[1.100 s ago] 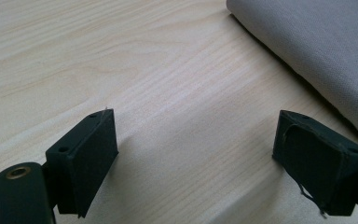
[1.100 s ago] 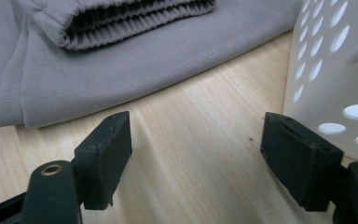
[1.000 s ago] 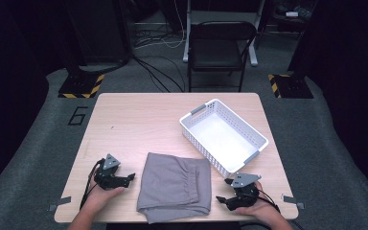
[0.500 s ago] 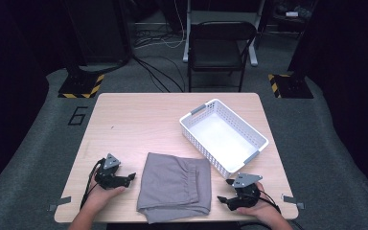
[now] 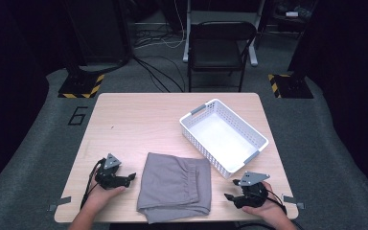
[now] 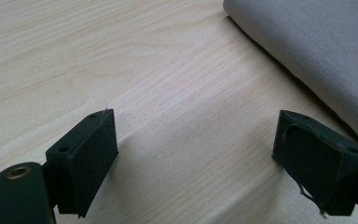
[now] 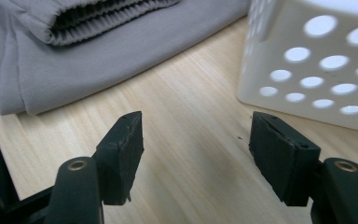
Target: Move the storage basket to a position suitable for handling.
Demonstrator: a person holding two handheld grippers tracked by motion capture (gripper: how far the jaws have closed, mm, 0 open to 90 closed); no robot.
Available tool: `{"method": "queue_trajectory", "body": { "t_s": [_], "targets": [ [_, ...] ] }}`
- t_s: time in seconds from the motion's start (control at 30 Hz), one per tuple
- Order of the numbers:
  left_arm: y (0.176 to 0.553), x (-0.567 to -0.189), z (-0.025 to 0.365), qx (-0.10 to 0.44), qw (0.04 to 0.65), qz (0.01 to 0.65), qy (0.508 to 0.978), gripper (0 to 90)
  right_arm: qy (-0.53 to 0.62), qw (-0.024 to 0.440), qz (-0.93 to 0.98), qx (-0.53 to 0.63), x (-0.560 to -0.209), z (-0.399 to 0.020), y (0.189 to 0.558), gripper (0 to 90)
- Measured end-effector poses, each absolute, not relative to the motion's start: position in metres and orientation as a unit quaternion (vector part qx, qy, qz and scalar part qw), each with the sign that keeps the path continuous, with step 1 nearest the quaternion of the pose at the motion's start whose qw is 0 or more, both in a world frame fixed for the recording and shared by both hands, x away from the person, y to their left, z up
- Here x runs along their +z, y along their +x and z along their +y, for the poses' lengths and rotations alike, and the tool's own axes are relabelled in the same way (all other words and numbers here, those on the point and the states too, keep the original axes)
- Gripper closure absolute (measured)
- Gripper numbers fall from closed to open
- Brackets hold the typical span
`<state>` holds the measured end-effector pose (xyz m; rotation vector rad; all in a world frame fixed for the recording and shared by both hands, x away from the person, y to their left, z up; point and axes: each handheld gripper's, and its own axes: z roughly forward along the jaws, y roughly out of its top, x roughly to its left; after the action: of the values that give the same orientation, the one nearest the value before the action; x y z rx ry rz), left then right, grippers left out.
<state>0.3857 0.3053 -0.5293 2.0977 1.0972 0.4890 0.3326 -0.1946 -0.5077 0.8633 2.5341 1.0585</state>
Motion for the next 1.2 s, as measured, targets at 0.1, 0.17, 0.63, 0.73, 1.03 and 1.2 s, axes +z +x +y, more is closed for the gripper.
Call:
{"method": "queue_trajectory", "body": {
  "t_s": [0.1,0.17,0.63,0.73,1.03,1.2],
  "targets": [
    [0.387,-0.529,0.305,0.19,0.355,0.422,0.812,13.5,0.305,0.133,0.874,0.355,-0.504,-0.2,0.334,30.8],
    [0.387,-0.529,0.305,0.19,0.355,0.422,0.812,13.4,0.321,0.13,0.868,0.355,-0.503,-0.204,0.336,29.2],
    [0.387,-0.53,0.304,0.192,0.356,0.427,0.809,13.4,0.327,0.111,0.867,0.358,-0.494,-0.2,0.334,40.1],
    [0.387,-0.53,0.304,0.19,0.356,0.426,0.81,13.5,0.348,0.115,0.854,0.368,-0.485,-0.2,0.331,42.0],
    [0.387,-0.53,0.304,0.194,0.356,0.428,0.807,13.5,0.381,0.137,0.823,0.399,-0.447,-0.195,0.328,33.0],
    [0.387,-0.53,0.304,0.194,0.356,0.427,0.808,13.5,0.395,0.156,0.818,0.388,-0.439,-0.195,0.336,28.6]
  ]
}}
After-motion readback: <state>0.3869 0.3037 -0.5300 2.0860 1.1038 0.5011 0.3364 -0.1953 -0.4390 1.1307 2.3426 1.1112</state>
